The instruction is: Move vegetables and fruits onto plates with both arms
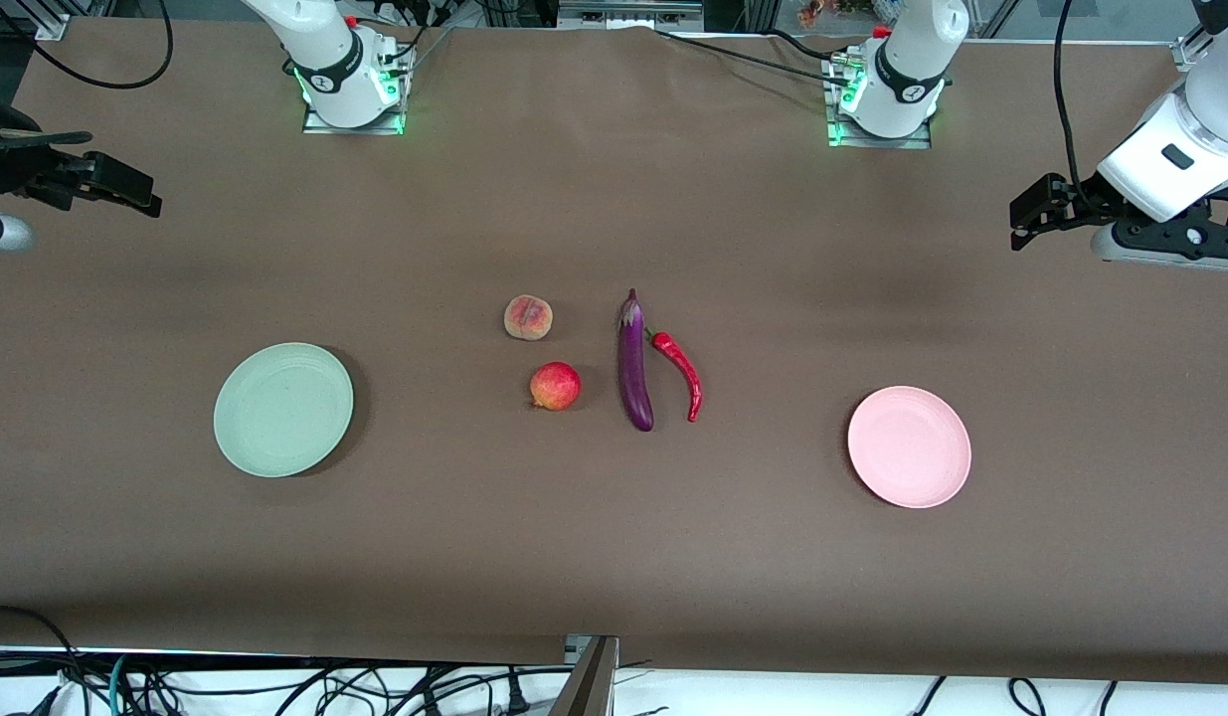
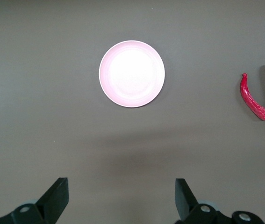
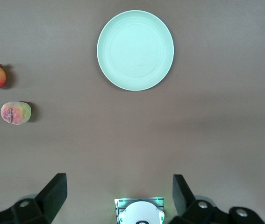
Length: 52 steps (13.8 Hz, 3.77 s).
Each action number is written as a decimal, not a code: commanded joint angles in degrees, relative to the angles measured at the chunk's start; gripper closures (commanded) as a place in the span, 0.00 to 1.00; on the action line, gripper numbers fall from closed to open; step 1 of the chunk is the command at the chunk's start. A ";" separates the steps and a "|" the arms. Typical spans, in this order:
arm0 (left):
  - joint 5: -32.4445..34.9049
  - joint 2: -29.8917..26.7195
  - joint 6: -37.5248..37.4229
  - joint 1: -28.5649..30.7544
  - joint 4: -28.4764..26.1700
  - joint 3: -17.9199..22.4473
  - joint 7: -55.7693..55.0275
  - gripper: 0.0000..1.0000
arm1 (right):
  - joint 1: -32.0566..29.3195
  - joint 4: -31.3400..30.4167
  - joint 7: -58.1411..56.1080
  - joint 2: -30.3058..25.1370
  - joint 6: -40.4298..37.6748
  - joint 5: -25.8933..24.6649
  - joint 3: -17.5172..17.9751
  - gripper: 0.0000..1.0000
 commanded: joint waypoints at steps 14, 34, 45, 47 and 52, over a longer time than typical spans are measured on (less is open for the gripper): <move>-0.48 3.42 -4.77 0.33 2.18 -0.26 0.67 0.00 | -0.49 -0.09 -0.64 -0.20 0.32 -0.43 0.34 0.00; -9.80 40.95 37.65 -24.18 1.92 -0.70 -58.03 0.00 | 13.47 -1.05 15.68 22.63 18.32 5.99 0.43 0.00; -10.50 45.01 43.83 -27.62 1.48 -0.88 -60.76 1.00 | 28.78 -3.76 35.66 32.49 31.94 11.07 0.52 0.00; -9.89 44.05 43.22 -26.92 1.48 -0.79 -59.80 1.00 | 29.21 -6.23 35.74 32.49 34.23 11.88 0.52 0.00; -2.43 36.15 29.97 -22.63 1.83 2.02 -54.82 1.00 | 31.50 -11.77 35.83 32.49 41.09 11.96 0.52 0.00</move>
